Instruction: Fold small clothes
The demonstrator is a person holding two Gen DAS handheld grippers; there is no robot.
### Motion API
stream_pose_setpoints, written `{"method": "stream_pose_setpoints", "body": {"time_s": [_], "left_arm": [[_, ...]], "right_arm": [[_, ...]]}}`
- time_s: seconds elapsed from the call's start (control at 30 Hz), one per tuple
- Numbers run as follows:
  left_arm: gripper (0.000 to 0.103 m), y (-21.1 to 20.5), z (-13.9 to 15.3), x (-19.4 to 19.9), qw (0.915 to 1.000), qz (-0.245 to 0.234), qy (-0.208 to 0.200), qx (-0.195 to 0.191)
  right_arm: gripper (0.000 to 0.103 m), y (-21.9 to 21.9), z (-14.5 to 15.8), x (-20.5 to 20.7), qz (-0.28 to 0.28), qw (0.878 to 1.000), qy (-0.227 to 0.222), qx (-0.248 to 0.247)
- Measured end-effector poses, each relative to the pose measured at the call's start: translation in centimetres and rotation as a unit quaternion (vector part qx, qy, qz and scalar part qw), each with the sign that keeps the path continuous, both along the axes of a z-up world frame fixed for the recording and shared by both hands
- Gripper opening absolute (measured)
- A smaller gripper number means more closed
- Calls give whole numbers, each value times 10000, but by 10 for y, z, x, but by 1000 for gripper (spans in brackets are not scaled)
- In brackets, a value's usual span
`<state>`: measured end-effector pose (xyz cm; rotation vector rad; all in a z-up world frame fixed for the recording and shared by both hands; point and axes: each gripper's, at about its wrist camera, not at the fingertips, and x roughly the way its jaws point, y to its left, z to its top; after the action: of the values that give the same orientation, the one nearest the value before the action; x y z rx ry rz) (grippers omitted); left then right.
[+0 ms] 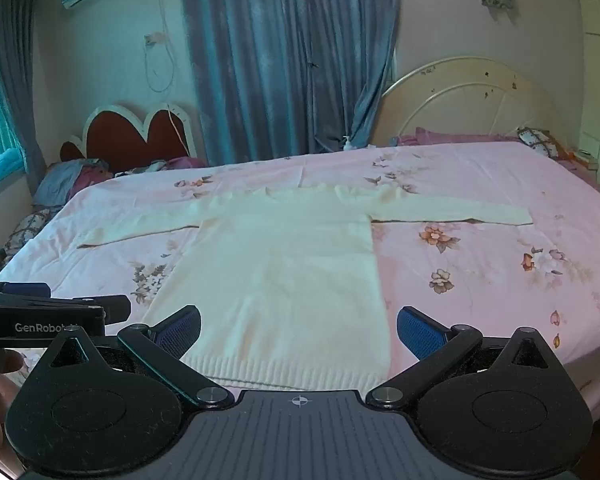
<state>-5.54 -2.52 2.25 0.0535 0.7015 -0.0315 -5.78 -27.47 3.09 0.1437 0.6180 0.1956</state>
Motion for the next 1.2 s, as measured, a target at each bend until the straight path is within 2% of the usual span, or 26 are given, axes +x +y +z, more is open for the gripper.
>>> {"method": "stream_pose_setpoints", "body": {"time_s": [1.2], "left_arm": [[103,-4,-5,4,10000,11,10,34]], "right_arm": [[103,-2,2,5,-13,10000,25,14]]}}
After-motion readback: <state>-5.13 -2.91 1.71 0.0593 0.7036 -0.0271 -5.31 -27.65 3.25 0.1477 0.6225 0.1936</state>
